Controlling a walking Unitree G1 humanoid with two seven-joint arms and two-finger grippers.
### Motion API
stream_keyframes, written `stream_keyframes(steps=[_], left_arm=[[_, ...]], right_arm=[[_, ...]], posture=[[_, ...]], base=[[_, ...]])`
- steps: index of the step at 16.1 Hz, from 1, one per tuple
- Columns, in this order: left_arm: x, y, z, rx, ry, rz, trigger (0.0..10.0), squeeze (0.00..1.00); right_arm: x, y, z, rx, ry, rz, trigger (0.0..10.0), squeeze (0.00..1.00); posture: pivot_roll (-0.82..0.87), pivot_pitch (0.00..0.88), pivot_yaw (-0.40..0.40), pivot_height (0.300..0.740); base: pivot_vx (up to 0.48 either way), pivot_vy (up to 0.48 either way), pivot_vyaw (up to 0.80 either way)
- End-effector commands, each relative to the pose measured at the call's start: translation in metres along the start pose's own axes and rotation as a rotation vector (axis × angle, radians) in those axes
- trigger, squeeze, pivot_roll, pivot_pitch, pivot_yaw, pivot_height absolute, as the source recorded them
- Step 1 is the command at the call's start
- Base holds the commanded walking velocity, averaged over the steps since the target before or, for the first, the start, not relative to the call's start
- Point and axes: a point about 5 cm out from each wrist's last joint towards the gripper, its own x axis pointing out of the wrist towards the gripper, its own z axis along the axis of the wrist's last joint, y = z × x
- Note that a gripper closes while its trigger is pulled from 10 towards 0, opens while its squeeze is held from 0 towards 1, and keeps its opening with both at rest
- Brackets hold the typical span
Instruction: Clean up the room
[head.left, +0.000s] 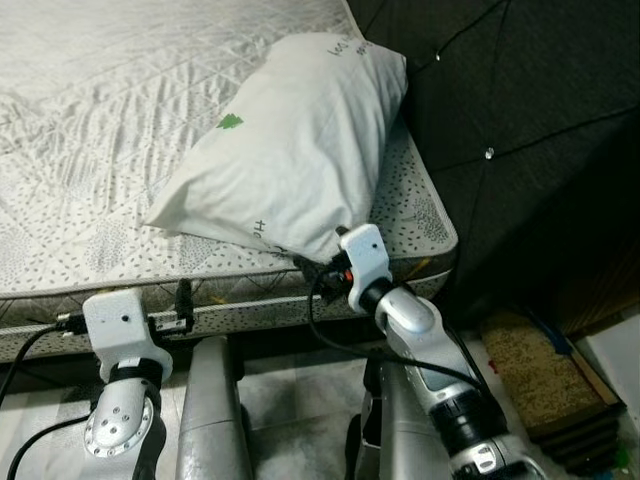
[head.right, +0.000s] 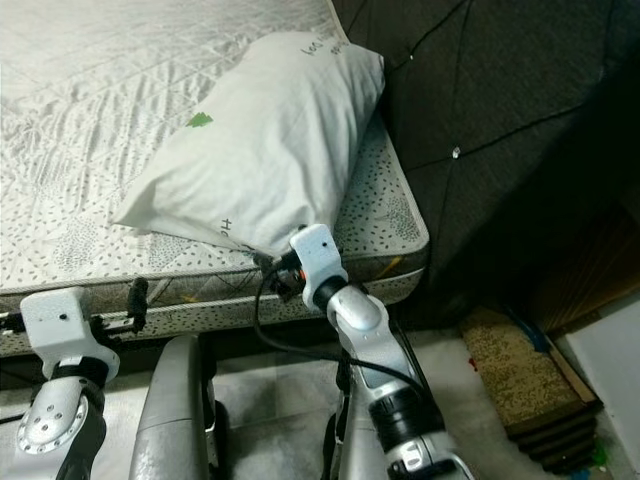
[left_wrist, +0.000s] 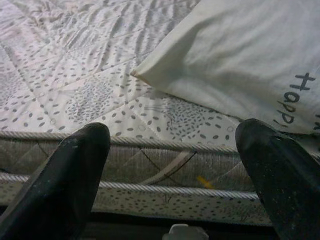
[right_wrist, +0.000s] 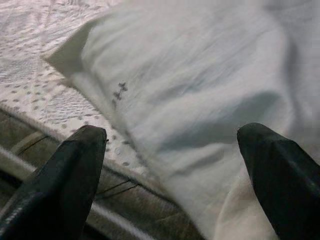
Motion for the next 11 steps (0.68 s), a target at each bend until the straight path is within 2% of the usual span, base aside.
stream_keyframes(steps=[1, 2, 3, 5, 8, 11], left_arm=[[-0.004, 0.002, 0.001, 0.014, 0.006, 0.010, 10.0, 0.00], [-0.009, 0.002, 0.000, 0.016, 0.019, 0.013, 10.0, 0.00], [-0.011, 0.003, 0.000, 0.016, 0.023, 0.013, 10.0, 0.00], [-0.014, 0.003, -0.001, 0.015, 0.032, 0.013, 10.0, 0.00], [-0.014, 0.001, -0.001, 0.019, 0.042, 0.001, 10.0, 0.00], [-0.018, 0.003, -0.002, 0.016, 0.064, 0.000, 10.0, 0.00]], right_arm=[[0.002, -0.007, 0.002, -0.016, -0.010, -0.051, 10.0, 0.00], [0.002, -0.021, 0.004, -0.005, -0.024, -0.154, 10.0, 0.00], [0.000, -0.030, 0.008, -0.002, -0.059, -0.204, 10.0, 0.00], [-0.002, -0.039, 0.009, -0.006, -0.067, -0.250, 10.0, 0.00], [0.001, -0.042, 0.004, 0.003, -0.025, -0.254, 10.0, 0.00], [0.012, -0.028, 0.000, 0.049, 0.024, -0.186, 10.0, 0.00]], posture=[[0.09, 0.174, -0.077, 0.557], [0.09, 0.179, -0.077, 0.557], [0.10, 0.183, -0.077, 0.557], [0.09, 0.188, -0.070, 0.557], [0.09, 0.195, -0.068, 0.557], [0.10, 0.212, -0.069, 0.557]], base=[[0.000, 0.000, 0.00], [0.000, 0.000, 0.00], [0.000, 0.000, 0.00], [0.000, 0.000, 0.00], [0.000, 0.000, 0.00], [0.000, 0.000, 0.00]])
